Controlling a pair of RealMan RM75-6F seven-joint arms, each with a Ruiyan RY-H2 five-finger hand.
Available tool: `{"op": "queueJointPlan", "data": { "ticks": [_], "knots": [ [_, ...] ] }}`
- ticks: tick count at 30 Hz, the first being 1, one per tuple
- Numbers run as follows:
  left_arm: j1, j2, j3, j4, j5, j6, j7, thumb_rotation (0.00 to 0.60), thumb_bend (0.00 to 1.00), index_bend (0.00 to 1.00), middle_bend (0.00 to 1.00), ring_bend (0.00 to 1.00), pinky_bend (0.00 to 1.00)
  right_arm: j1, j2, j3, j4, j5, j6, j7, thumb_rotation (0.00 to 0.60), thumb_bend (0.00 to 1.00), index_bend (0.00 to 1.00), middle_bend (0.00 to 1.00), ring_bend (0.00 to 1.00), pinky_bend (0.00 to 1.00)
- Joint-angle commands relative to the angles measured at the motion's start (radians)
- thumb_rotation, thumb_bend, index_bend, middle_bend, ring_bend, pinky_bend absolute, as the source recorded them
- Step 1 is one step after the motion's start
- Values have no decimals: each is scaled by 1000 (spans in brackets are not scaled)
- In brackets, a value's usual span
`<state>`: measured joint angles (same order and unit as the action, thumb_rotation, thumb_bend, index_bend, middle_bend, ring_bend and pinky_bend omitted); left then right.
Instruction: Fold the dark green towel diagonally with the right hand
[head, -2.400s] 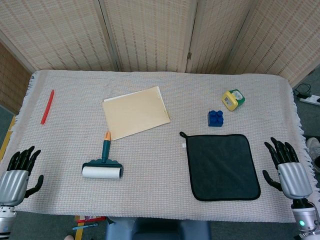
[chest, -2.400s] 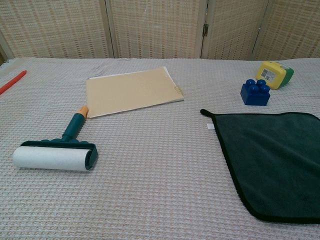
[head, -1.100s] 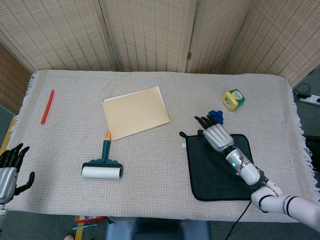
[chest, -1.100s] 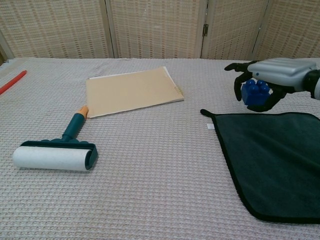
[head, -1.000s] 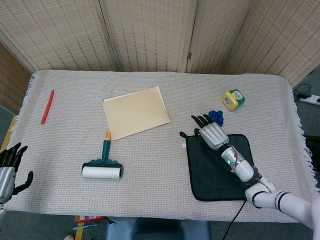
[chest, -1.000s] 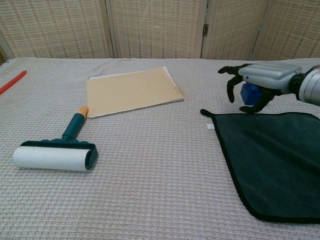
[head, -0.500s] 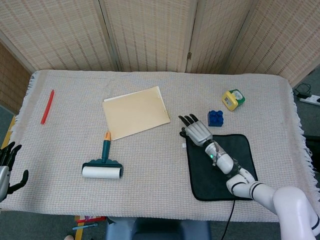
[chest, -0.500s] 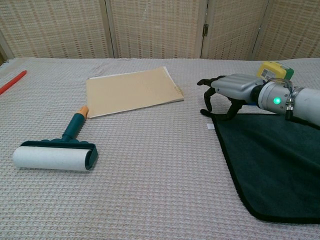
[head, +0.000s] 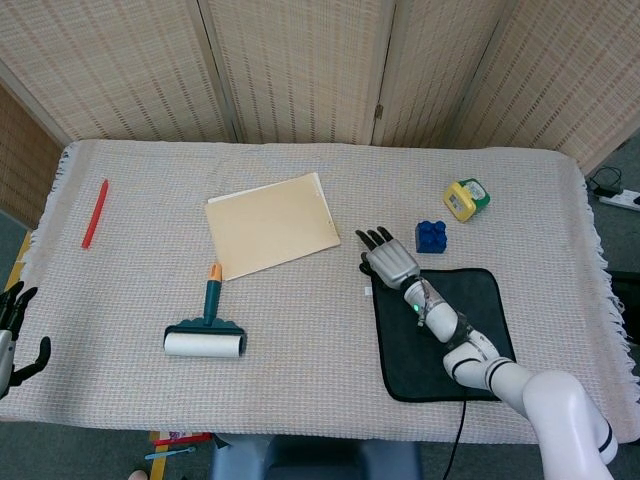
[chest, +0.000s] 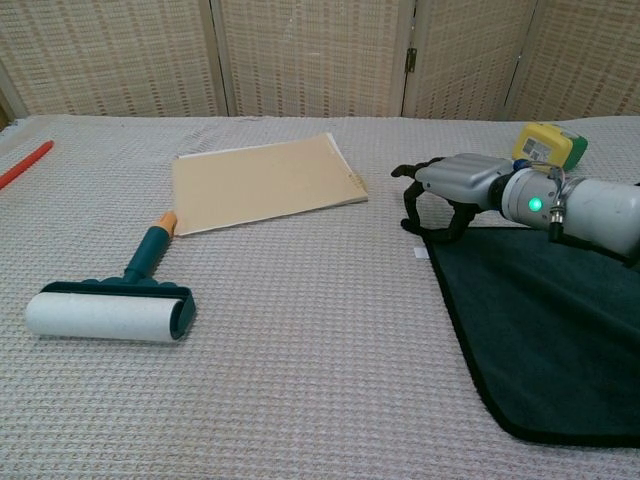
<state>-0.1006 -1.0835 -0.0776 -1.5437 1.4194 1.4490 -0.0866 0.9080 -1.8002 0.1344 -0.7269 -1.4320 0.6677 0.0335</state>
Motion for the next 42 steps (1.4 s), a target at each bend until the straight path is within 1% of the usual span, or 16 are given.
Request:
{"op": "queueJointPlan", "data": {
  "ticks": [1, 10, 19, 26, 33, 36, 39, 42],
  "knots": [
    [0, 0, -1, 1, -1, -1, -1, 520, 585, 0, 5, 0, 0, 6, 0, -5, 2, 3, -11, -6, 600, 414, 482, 13, 26, 0],
    [1, 1, -2, 3, 1, 4, -5, 520, 593, 0, 5, 0, 0, 9, 21, -10, -34, 25, -26, -58, 600, 414, 482, 17, 30, 0],
    [3, 0, -2, 3, 5, 8, -7, 518, 597, 0, 4, 0, 0, 0, 42, -10, -75, 52, -21, -118, 600, 415, 610, 83, 77, 0],
    [4, 1, -1, 2, 11, 13, -10, 521, 597, 0, 5, 0, 0, -5, 45, -11, -89, 58, -1, -125, 600, 427, 651, 117, 103, 0],
    [6, 2, -1, 6, 17, 19, -16, 518, 597, 0, 5, 0, 0, -8, 52, -9, -101, 53, 25, -109, 600, 428, 654, 122, 108, 0],
    [6, 1, -1, 7, 19, 20, -16, 521, 597, 0, 5, 0, 0, -16, 69, -9, -125, 45, 50, -92, 600, 428, 655, 125, 112, 0],
    [6, 0, 0, 6, 20, 21, -12, 519, 596, 0, 5, 0, 0, -36, 102, -15, -176, 29, 89, -59, 600, 428, 654, 129, 115, 0],
    [7, 0, 1, 4, 24, 25, -6, 518, 597, 0, 5, 0, 0, -74, 159, -38, -259, -3, 152, -17, 600, 428, 654, 132, 119, 0]
  ]
}}
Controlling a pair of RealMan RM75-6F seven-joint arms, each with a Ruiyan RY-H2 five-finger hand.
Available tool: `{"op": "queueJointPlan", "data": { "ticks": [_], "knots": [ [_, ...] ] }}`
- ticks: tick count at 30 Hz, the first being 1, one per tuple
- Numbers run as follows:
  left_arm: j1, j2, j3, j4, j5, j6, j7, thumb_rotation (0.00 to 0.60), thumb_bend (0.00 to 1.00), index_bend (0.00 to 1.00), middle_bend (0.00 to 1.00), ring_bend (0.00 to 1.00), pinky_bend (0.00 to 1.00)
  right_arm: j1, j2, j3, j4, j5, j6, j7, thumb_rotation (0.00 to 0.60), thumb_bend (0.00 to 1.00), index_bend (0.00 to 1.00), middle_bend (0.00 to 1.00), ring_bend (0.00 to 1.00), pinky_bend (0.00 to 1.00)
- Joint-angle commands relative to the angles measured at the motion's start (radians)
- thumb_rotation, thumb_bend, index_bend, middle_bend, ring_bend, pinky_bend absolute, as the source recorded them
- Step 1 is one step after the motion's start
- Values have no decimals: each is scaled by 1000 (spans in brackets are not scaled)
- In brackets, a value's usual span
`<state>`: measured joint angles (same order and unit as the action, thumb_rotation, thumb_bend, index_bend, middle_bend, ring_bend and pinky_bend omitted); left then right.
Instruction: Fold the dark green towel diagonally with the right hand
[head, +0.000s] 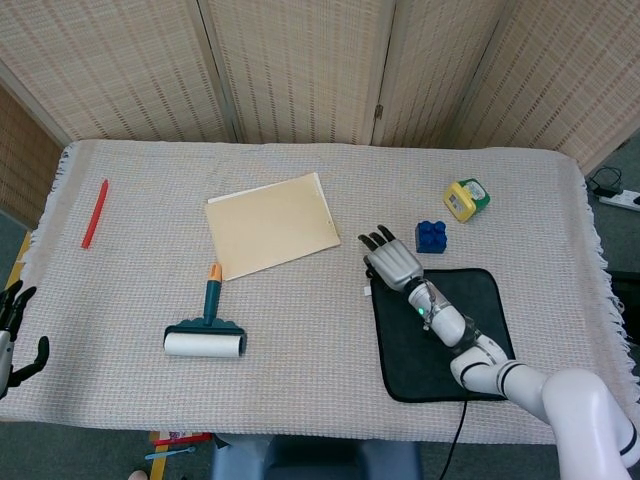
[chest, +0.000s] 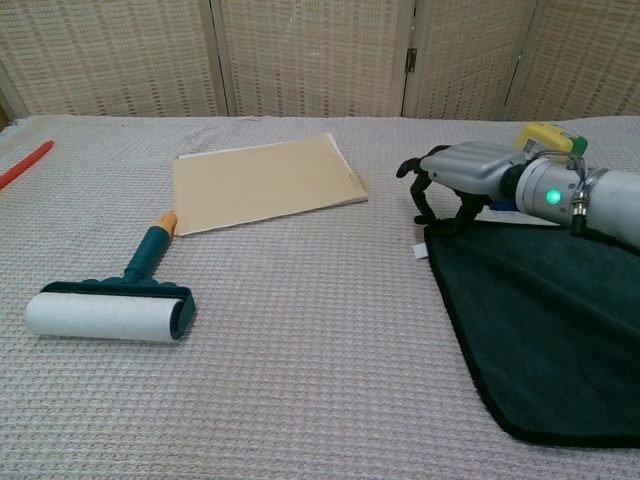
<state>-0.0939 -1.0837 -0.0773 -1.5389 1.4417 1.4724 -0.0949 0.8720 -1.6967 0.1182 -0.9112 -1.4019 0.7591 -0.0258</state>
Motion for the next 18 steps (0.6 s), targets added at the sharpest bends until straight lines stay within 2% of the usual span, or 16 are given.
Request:
{"op": "queueJointPlan", "data": {
  "ticks": [1, 9, 18],
  "knots": [
    [1, -1, 1, -2, 3, 3, 6, 519, 597, 0, 5, 0, 0, -59, 82, -37, -108, -52, 95, 57, 600, 428, 654, 133, 119, 0],
    [1, -12, 7, -11, 11, 7, 43, 520, 597, 0, 5, 0, 0, -192, 247, -153, -247, -160, 267, 105, 600, 428, 669, 149, 132, 0],
    [1, -25, 14, -20, 23, 13, 86, 520, 597, 0, 5, 0, 0, -307, 378, -277, -331, -253, 370, 78, 600, 428, 671, 150, 131, 0]
  ]
}}
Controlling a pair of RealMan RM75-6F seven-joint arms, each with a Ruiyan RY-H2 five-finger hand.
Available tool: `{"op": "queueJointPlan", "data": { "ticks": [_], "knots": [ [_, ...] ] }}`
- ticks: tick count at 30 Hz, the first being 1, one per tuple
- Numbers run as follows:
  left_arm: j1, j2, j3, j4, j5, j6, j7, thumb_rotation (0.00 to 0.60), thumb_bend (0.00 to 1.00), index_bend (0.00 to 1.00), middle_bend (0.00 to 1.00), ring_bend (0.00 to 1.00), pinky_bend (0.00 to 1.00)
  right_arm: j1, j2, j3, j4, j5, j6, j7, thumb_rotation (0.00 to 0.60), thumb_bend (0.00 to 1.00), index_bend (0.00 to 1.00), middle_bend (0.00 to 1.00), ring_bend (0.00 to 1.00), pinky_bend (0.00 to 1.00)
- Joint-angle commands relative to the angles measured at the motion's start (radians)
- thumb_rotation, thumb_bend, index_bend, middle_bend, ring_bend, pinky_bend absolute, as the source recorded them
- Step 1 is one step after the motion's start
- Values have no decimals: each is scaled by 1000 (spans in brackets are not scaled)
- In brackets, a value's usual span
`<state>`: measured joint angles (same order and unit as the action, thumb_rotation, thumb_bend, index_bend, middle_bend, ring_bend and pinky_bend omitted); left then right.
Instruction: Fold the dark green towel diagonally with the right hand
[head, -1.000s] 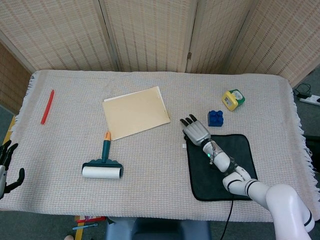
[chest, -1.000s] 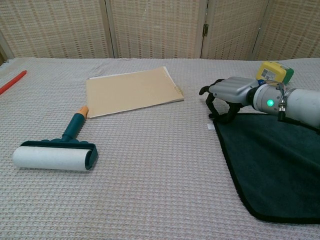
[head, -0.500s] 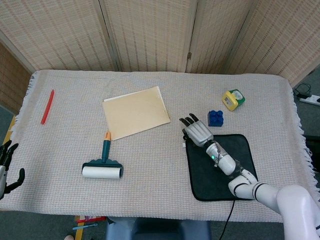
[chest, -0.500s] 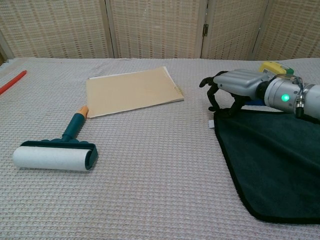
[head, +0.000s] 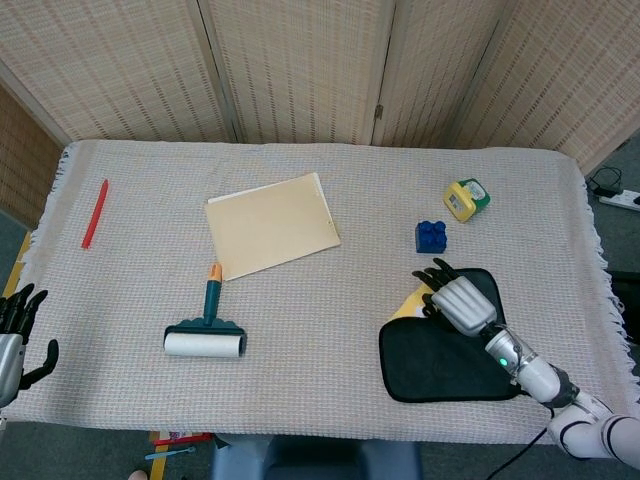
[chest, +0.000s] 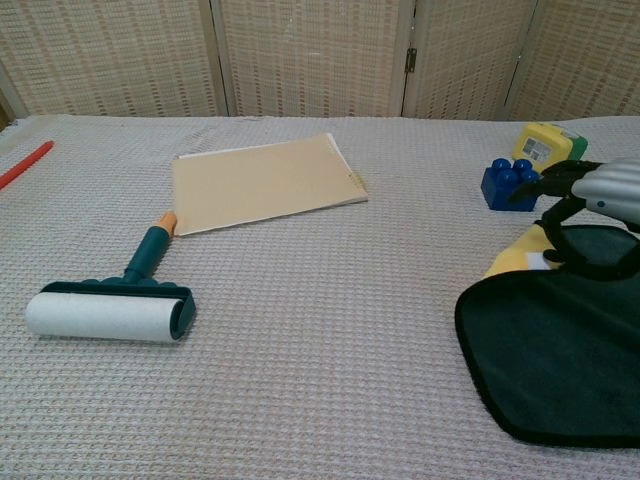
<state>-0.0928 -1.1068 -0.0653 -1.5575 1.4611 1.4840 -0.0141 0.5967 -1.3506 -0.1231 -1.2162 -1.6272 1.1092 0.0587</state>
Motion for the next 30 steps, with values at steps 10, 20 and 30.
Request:
{"op": "queueJointPlan", "data": {
  "ticks": [10, 20, 30],
  "knots": [
    [1, -10, 13, -12, 22, 5, 31, 518, 597, 0, 5, 0, 0, -125, 106, -109, -67, -65, 55, -55, 600, 428, 671, 150, 136, 0],
    [1, -12, 15, -12, 22, 3, 38, 518, 598, 0, 5, 0, 0, -184, 151, -143, -70, -78, 62, -44, 600, 428, 671, 150, 137, 0],
    [-7, -27, 18, -6, 16, -16, 62, 518, 597, 0, 4, 0, 0, -242, 180, -152, -42, -92, 92, -79, 600, 428, 671, 149, 140, 0]
  ]
}}
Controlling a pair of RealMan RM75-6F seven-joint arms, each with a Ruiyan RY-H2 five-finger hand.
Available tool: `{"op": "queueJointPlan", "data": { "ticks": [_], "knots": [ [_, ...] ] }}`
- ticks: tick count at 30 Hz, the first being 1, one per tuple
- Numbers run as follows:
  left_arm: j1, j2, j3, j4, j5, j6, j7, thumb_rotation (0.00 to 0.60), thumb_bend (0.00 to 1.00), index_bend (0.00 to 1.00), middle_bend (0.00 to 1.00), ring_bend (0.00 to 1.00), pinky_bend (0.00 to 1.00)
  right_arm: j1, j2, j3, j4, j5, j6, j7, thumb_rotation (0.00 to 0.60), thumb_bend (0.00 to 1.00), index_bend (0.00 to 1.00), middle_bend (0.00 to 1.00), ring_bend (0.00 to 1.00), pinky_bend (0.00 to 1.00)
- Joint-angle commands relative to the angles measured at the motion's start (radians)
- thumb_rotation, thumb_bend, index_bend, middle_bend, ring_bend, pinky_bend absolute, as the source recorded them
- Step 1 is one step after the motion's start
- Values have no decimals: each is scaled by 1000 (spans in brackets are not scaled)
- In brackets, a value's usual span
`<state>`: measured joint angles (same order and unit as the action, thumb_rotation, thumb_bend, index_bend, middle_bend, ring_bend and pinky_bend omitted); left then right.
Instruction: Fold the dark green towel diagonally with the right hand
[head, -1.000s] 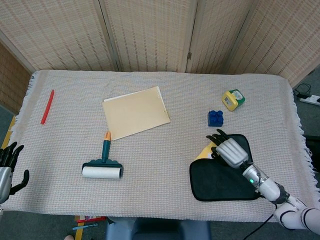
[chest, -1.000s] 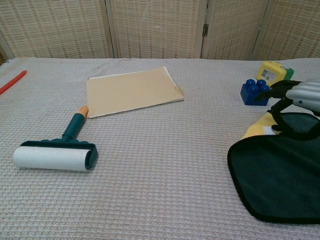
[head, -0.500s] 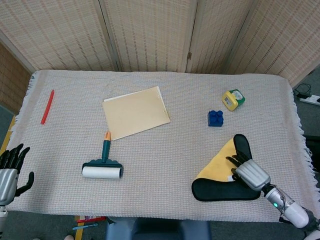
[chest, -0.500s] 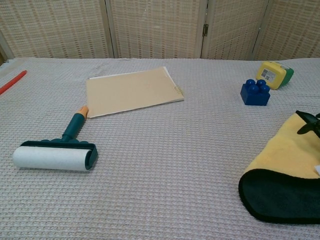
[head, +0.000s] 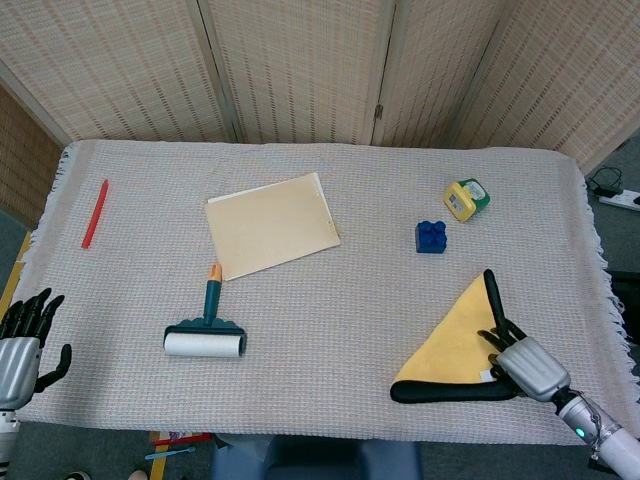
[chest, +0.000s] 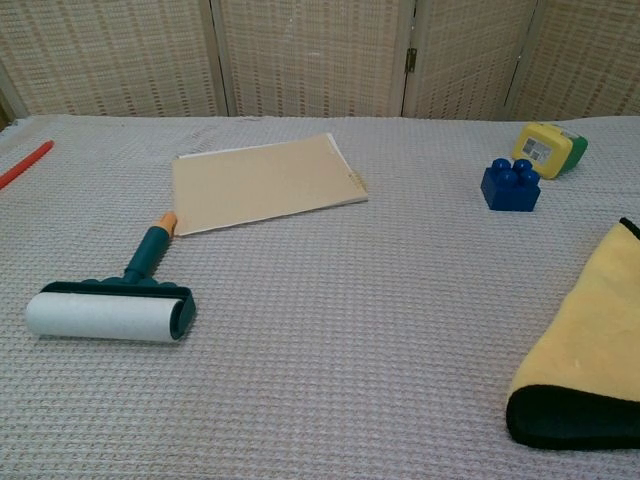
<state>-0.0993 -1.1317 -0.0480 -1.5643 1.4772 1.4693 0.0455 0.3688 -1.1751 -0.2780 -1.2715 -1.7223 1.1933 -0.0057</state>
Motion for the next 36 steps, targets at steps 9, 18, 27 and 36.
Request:
{"op": "queueJointPlan", "data": {
  "ticks": [9, 18, 27, 36],
  "knots": [
    [-5, -12, 4, 4, -3, -12, 19, 518, 597, 0, 5, 0, 0, -59, -5, 5, 65, 18, 6, 27, 600, 429, 671, 150, 142, 0],
    [-7, -14, 6, 3, -2, -15, 24, 522, 597, 0, 4, 0, 0, -79, -16, -2, 95, -14, 19, 77, 600, 428, 671, 149, 141, 0],
    [-7, -14, 9, 1, 0, -15, 24, 518, 597, 0, 4, 0, 0, -100, -18, 10, 103, 7, -6, 56, 600, 428, 477, 68, 106, 0],
    [-7, -11, 10, -1, 3, -16, 16, 518, 596, 0, 4, 0, 0, -102, 10, 25, 44, 3, 5, 75, 600, 428, 46, 1, 70, 0]
  ]
}}
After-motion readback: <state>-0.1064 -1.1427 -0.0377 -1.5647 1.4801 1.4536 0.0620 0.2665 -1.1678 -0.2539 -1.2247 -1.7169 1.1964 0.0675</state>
